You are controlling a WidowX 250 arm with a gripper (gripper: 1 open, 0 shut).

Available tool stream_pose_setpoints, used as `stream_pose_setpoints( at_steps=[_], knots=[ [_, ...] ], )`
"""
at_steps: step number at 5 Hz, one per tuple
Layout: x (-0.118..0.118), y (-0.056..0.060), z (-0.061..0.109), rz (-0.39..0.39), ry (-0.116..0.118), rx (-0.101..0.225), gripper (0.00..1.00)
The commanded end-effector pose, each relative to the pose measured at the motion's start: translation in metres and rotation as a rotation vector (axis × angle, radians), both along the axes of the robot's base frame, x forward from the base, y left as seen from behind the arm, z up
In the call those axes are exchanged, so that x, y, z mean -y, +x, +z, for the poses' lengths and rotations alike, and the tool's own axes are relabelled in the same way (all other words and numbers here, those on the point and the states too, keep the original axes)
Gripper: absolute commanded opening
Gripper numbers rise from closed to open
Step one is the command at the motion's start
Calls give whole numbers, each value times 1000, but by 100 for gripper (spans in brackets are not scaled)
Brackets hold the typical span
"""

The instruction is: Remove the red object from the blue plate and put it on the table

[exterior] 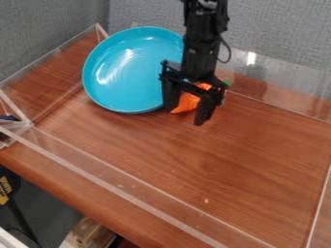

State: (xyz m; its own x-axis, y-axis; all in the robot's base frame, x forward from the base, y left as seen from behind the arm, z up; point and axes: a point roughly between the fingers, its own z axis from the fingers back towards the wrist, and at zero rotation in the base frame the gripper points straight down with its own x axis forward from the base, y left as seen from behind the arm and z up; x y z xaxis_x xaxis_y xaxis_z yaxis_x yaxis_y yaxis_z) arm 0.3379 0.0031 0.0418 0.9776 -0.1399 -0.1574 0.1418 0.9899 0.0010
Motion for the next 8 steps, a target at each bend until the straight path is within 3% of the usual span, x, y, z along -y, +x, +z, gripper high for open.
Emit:
stream_pose_setpoints(
  at_steps=[1,2,6,8],
  knots=[
    [-4,14,23,-56,2,67,0],
    [1,16,31,-111,-6,75,0],
    [2,-2,46,-128,-28,111,0],
    [-4,8,57,-67,-32,125,0]
  ],
)
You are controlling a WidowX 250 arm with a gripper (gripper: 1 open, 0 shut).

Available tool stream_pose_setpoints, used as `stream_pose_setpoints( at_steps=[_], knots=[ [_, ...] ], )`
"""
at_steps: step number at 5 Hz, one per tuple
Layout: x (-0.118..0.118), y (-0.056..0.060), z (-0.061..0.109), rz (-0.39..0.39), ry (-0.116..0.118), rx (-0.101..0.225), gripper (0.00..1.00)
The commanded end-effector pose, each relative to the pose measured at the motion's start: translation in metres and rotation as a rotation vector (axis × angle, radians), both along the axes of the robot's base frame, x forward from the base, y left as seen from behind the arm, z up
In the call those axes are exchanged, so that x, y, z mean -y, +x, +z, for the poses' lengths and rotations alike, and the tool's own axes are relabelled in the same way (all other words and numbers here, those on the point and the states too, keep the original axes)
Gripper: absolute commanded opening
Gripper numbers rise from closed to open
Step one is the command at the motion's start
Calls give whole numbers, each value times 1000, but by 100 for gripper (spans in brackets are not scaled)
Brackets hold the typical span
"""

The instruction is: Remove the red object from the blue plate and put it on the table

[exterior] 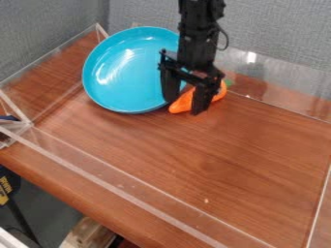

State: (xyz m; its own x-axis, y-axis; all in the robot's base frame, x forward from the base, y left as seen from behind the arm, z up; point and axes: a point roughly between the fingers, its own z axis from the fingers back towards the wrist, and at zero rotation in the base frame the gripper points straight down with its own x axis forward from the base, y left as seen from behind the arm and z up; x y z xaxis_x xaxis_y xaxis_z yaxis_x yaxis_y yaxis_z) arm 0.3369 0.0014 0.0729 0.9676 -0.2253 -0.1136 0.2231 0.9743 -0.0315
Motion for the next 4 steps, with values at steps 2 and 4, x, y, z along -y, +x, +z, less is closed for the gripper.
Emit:
stream_pose_setpoints(
  at_steps=[2,4],
  knots=[
    [-6,13,30,51,3,92,0],
    [2,17,33,21,3,91,0]
  ],
)
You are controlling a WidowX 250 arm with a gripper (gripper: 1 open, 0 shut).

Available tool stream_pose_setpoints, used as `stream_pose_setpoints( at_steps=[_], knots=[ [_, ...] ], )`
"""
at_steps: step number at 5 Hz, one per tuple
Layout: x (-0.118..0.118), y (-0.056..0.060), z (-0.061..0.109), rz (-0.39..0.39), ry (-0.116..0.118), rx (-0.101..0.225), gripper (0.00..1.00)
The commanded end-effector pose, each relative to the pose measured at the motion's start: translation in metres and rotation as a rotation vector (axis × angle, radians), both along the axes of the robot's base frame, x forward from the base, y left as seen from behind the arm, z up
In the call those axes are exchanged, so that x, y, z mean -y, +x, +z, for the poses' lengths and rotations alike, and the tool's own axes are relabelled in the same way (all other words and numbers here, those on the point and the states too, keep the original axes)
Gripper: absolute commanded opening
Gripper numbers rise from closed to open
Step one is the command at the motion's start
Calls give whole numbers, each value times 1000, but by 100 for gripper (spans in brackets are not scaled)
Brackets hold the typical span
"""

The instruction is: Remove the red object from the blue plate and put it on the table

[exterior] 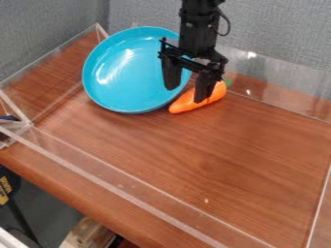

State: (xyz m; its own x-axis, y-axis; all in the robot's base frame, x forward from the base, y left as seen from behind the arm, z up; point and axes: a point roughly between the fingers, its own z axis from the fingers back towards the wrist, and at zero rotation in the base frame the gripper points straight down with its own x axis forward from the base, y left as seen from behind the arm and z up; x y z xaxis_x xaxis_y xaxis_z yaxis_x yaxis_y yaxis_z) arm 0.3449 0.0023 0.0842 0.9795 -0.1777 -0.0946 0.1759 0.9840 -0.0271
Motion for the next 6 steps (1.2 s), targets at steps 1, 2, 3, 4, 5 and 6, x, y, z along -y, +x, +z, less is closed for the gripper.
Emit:
stream_pose_setpoints(
  at_steps=[1,2,3,4,5,6],
  knots=[
    [9,14,24,-60,4,70,0],
    [-2,10,21,-59,5,69,0],
    [-5,15,9,-43,6,65,0],
    [-8,19,-2,-28,6,60,0],
    [-11,21,-12,-16,5,62,0],
    [-22,24,-14,-67,4,58,0]
  ],
)
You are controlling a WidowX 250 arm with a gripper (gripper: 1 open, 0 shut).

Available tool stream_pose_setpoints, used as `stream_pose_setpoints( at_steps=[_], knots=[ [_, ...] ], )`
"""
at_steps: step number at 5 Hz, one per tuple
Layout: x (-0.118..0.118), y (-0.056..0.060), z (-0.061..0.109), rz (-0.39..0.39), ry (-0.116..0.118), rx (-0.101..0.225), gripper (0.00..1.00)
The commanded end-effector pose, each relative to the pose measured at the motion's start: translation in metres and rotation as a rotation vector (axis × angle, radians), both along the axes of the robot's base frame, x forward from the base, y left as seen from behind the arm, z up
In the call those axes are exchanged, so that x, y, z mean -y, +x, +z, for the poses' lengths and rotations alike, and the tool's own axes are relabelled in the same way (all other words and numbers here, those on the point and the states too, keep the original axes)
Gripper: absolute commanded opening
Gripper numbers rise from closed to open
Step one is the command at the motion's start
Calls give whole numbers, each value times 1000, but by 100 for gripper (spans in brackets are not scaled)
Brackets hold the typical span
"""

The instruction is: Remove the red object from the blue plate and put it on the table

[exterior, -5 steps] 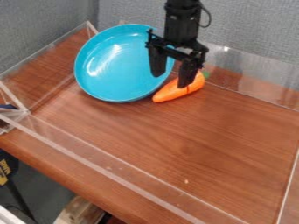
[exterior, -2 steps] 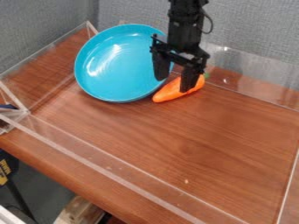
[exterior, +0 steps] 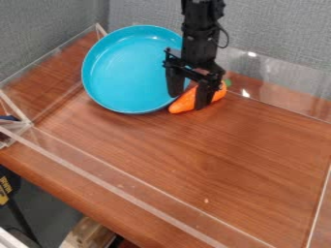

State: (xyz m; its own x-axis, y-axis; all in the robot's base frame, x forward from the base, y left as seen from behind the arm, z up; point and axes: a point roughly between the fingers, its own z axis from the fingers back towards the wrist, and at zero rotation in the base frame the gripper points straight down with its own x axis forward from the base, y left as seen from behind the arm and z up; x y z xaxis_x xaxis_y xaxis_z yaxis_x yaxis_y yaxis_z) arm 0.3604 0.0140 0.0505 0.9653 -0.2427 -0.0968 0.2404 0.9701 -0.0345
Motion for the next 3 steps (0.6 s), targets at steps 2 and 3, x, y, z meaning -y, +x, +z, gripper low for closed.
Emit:
stream_pose_setpoints(
  at_steps=[2,3],
  knots=[
    [-16,14,18,-77,-5,72,0],
    [-11,19,12,-95,-10,72,0]
  ],
)
